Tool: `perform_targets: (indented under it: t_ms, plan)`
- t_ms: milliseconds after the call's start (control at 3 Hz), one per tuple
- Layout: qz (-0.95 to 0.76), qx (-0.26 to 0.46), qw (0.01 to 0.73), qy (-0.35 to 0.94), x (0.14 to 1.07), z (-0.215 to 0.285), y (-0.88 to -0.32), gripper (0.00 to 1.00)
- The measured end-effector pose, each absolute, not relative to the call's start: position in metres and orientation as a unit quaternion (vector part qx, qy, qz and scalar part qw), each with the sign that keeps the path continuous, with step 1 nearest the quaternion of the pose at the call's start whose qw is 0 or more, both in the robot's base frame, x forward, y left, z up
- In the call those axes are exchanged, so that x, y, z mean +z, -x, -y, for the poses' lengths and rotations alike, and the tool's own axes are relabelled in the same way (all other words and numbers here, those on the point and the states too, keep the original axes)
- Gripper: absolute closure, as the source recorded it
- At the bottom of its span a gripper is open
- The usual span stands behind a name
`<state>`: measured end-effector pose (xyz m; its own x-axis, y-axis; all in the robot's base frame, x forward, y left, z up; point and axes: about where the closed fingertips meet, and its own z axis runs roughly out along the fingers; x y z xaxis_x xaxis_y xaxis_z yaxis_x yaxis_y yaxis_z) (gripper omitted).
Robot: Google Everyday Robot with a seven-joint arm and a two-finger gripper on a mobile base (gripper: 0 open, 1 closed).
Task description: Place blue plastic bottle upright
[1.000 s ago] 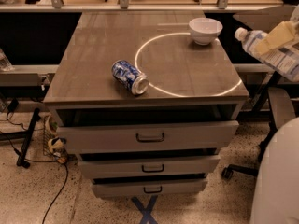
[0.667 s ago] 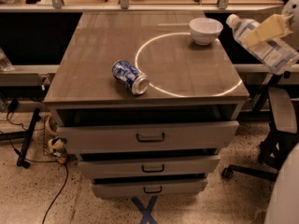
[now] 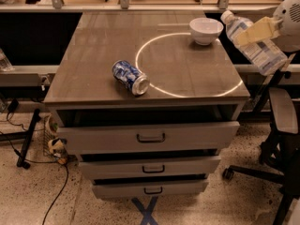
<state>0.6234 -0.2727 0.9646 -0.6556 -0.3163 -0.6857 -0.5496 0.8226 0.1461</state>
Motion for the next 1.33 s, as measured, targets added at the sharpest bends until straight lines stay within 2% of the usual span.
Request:
perform_targets:
  t_ms: [333, 1333]
  plan:
    - [-0.885, 0.183, 0.35, 0.247, 0.96, 0.262, -0.633, 1.0]
    - [-0.81, 0.228, 0.479, 0.25, 0.96, 0.227, -0.68, 1.0]
